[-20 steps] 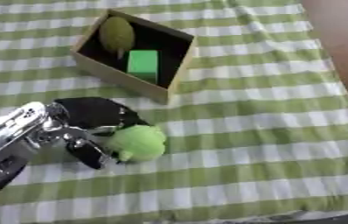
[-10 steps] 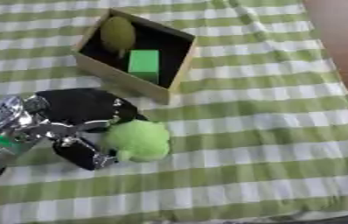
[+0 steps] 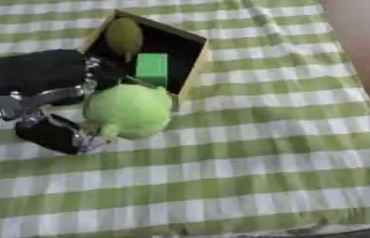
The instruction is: Pick up objects on the table and place them in the box.
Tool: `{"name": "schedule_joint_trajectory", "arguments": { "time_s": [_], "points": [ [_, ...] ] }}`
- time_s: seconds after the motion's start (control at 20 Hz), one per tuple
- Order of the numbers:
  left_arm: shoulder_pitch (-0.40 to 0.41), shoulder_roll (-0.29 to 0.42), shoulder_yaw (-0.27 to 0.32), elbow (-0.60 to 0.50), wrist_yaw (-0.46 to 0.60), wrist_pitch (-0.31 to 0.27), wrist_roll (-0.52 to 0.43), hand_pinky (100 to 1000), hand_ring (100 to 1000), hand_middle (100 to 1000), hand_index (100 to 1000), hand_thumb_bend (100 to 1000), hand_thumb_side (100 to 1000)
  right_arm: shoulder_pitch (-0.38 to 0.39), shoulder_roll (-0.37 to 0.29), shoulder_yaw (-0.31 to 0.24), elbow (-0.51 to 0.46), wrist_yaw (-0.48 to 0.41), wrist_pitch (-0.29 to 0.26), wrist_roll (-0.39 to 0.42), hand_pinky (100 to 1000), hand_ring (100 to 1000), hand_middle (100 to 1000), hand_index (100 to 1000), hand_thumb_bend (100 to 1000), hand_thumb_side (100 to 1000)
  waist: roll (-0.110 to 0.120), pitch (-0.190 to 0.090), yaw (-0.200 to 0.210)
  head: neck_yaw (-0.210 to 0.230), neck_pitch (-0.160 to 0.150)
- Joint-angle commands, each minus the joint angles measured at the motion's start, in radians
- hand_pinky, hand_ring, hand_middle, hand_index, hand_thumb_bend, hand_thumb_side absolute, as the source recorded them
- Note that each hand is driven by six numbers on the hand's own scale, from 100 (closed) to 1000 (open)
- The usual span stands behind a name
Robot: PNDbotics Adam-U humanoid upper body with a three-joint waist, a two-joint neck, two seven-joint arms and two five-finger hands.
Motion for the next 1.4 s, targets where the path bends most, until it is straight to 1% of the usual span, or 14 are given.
{"name": "schedule_joint_trajectory", "arguments": {
  "time_s": [0.05,0.2,0.3,0.45,0.65,0.85,1.0,1.1,1.15,1.35,1.4],
  "points": [
    [-0.07,-0.026,0.035,0.046,-0.002,0.032,0.02,682,752,664,796,100,256,-0.002,-0.03,-0.012,-0.009,-0.008,-0.031,0.027,1000,1000,445,947,100,470,0.002,-0.028,-0.001,0.003,-0.001],
    [-0.14,-0.086,0.035,0.166,-0.04,0.013,0.046,689,759,670,801,100,256,-0.002,-0.029,-0.011,-0.01,-0.009,-0.033,0.029,1000,1000,445,946,100,470,0.0,-0.027,-0.004,0.002,0.001],
    [-0.184,-0.133,0.035,0.265,-0.088,-0.014,0.072,691,763,675,806,100,227,-0.005,-0.028,-0.009,-0.012,-0.013,-0.033,0.029,1000,1000,445,946,100,470,-0.001,-0.027,-0.006,0.004,0.0],
    [-0.236,-0.207,0.037,0.429,-0.172,-0.07,0.118,692,767,680,809,100,215,-0.01,-0.026,-0.007,-0.017,-0.018,-0.031,0.031,1000,1000,446,946,100,470,-0.004,-0.025,-0.011,0.007,-0.003],
    [-0.276,-0.283,0.047,0.598,-0.269,-0.141,0.184,698,772,684,810,100,209,-0.015,-0.022,-0.006,-0.021,-0.023,-0.033,0.031,1000,1000,446,945,100,470,-0.008,-0.02,-0.018,0.014,-0.007],
    [-0.293,-0.328,0.054,0.713,-0.353,-0.197,0.231,712,785,701,820,100,193,-0.018,-0.019,-0.004,-0.024,-0.026,-0.033,0.033,1000,1000,446,946,100,470,-0.011,-0.015,-0.023,0.017,-0.012],
    [-0.294,-0.343,0.054,0.761,-0.403,-0.231,0.254,744,819,754,864,100,195,-0.019,-0.016,-0.005,-0.025,-0.024,-0.031,0.034,1000,1000,446,947,100,470,-0.01,-0.013,-0.024,0.016,-0.013],
    [-0.29,-0.344,0.051,0.775,-0.426,-0.257,0.252,793,865,815,925,100,203,-0.017,-0.015,-0.007,-0.024,-0.022,-0.029,0.034,1000,1000,446,947,100,470,-0.01,-0.012,-0.024,0.014,-0.014],
    [-0.288,-0.343,0.05,0.78,-0.436,-0.266,0.246,821,888,840,948,123,206,-0.017,-0.014,-0.008,-0.023,-0.021,-0.028,0.033,1000,1000,446,947,100,470,-0.01,-0.012,-0.024,0.014,-0.013],
    [-0.285,-0.336,0.05,0.775,-0.479,-0.29,0.209,917,971,920,1000,357,228,-0.016,-0.013,-0.008,-0.022,-0.019,-0.024,0.033,1000,1000,445,948,100,464,-0.008,-0.013,-0.023,0.012,-0.012],
    [-0.285,-0.336,0.051,0.773,-0.488,-0.291,0.201,917,971,920,1000,358,233,-0.016,-0.013,-0.008,-0.022,-0.019,-0.023,0.033,1000,1000,445,948,100,470,-0.008,-0.013,-0.023,0.012,-0.012]
  ]
}}
